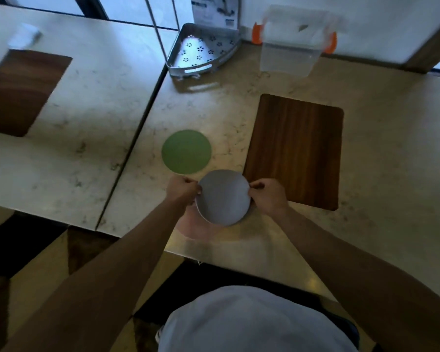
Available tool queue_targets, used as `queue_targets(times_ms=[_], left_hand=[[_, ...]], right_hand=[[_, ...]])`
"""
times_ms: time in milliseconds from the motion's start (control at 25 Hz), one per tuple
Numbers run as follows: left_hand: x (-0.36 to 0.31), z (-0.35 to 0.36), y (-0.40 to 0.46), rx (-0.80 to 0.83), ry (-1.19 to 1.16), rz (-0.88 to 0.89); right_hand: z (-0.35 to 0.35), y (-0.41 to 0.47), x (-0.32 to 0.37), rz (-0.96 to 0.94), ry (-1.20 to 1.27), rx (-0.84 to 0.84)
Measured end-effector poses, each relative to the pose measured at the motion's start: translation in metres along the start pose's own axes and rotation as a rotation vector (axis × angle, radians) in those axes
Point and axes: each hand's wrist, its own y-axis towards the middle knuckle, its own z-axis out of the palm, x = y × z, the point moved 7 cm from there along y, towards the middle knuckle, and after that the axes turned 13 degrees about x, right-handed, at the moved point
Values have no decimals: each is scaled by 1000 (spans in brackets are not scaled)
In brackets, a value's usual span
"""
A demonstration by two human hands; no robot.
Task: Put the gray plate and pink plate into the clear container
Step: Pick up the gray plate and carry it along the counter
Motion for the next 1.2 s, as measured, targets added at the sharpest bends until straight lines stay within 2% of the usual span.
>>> queue_targets(times_ms=[280,760,1200], left_hand=[[36,-54,-1,-34,3,-24],[53,-58,1,-62,154,22],[36,-44,-13,-121,536,170]], right_hand=[[52,5,19,15,-60,-12],[72,-2,20,21,-102,-24],[78,-10,29,-5,-268,-84]])
